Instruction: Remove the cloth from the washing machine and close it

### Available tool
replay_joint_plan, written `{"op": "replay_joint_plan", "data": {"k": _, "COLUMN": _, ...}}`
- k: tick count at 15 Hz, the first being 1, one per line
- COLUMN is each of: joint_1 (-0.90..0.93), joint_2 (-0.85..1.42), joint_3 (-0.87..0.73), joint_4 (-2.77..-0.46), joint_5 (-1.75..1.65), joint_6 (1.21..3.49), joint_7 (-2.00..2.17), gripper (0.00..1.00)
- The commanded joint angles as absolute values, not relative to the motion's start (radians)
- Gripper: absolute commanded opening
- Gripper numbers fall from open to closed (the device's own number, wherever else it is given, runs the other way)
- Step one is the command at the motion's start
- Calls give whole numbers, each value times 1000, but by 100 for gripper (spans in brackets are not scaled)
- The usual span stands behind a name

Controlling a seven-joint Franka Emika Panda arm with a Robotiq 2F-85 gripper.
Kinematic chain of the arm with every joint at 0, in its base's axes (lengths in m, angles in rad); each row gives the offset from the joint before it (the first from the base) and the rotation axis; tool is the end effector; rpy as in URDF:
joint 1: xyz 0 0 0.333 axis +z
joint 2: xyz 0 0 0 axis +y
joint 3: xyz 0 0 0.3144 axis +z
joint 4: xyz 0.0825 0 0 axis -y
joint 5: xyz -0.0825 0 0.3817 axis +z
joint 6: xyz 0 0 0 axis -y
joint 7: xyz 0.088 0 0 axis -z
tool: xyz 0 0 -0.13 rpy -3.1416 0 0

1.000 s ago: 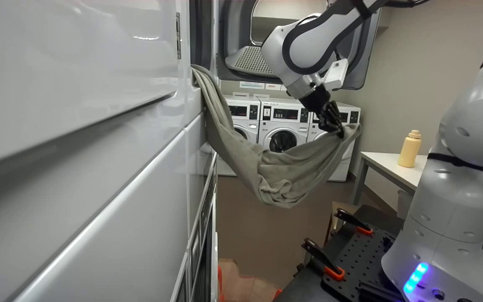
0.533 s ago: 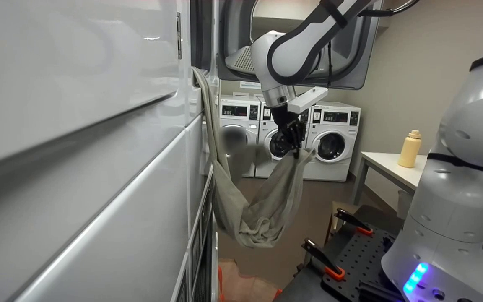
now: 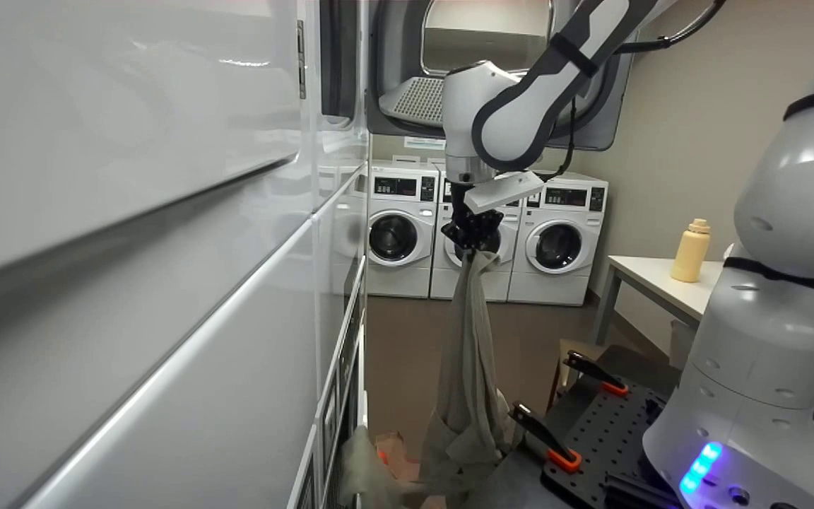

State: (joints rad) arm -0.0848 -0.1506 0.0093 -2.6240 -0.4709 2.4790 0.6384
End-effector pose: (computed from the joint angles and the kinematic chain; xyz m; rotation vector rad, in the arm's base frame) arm 0.4237 -0.0370 0.2789 2.8200 -0.4854 0.1234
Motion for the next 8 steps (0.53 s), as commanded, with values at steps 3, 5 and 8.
{"op": "replay_joint_plan", "data": {"k": 3, "joint_1": -152, "joint_2": -165, "joint_3": 27, "joint_4": -2646, "joint_5": -657, "joint_6": 2612, "joint_7": 936, "gripper": 2}}
{"op": "replay_joint_plan", "data": {"k": 5, "joint_1": -141, "joint_2": -165, "joint_3": 31, "joint_4": -2651, "joint_5": -680, "joint_6": 2617, "joint_7": 994, "gripper": 2}}
{"op": "replay_joint_plan", "data": {"k": 8, "joint_1": -125, "joint_2": -163, "joint_3": 39, "joint_4": -2659, "joint_5": -688, "joint_6": 2613, "joint_7": 1038, "gripper": 2}}
